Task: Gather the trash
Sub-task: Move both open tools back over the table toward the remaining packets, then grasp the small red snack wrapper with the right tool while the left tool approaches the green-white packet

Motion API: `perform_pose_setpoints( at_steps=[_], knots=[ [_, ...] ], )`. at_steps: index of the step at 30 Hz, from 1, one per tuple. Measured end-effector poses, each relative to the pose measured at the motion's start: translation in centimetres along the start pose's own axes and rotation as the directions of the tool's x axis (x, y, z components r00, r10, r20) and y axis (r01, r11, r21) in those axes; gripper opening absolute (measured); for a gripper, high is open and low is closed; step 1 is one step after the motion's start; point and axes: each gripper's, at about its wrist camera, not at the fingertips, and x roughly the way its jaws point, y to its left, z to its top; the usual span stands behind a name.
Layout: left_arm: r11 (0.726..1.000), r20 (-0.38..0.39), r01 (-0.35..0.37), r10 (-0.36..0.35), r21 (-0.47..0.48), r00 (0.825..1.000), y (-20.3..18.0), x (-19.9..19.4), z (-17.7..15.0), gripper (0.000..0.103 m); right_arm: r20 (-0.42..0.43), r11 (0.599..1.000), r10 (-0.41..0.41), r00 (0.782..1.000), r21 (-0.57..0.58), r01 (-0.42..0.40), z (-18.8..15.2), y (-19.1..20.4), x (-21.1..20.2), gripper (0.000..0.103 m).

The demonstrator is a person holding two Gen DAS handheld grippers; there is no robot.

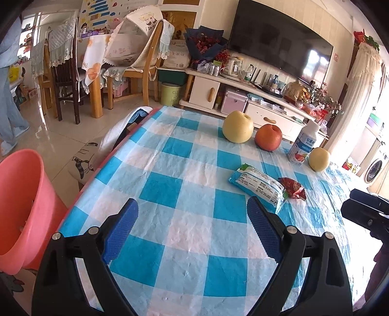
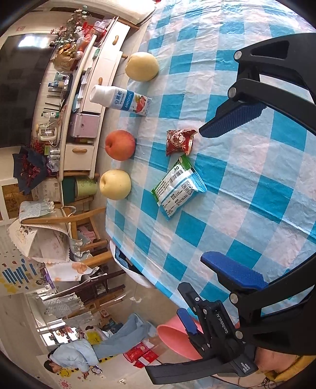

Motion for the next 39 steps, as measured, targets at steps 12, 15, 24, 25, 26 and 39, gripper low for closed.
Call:
perform_pose_setpoints(
  at_steps=[12,15,24,25,26,39],
  knots=[
    [1.0,0.007,-0.01,0.01,0.028,1.0,0.0,-0.3,0.7,0.091,-0.024,0.997,-0.013,1.0,-0.082,0.011,1.0,-1.8,3.5,0.094],
    [1.0,0.019,-0.019,0.019,0.015,1.0,0.7,-0.5,1.1,0.091,-0.049,0.992,-0.047,0.998,-0.12,0.041,0.7,-2.6,5.3,0.094],
    [0.998,0.007,0.021,-0.021,-0.055,1.0,2.3,-0.2,2.0,0.091,-0.133,0.981,-0.077,0.988,-0.187,0.051,-0.1,-4.2,10.9,0.094],
    [0.998,0.004,0.022,-0.021,-0.053,1.0,2.2,0.0,2.0,0.091,-0.137,0.983,-0.085,0.987,-0.173,0.06,0.0,-4.7,11.3,0.094],
    [0.999,0.0,0.021,-0.021,-0.048,1.0,2.1,0.1,2.0,0.091,-0.137,0.985,-0.09,0.987,-0.156,0.068,0.1,-5.2,11.5,0.094],
    [0.998,-0.056,0.065,-0.066,-0.007,0.996,-0.7,1.8,1.5,0.091,-0.142,0.998,-0.062,0.988,0.011,0.064,1.5,-10.4,14.0,0.093]
  ],
)
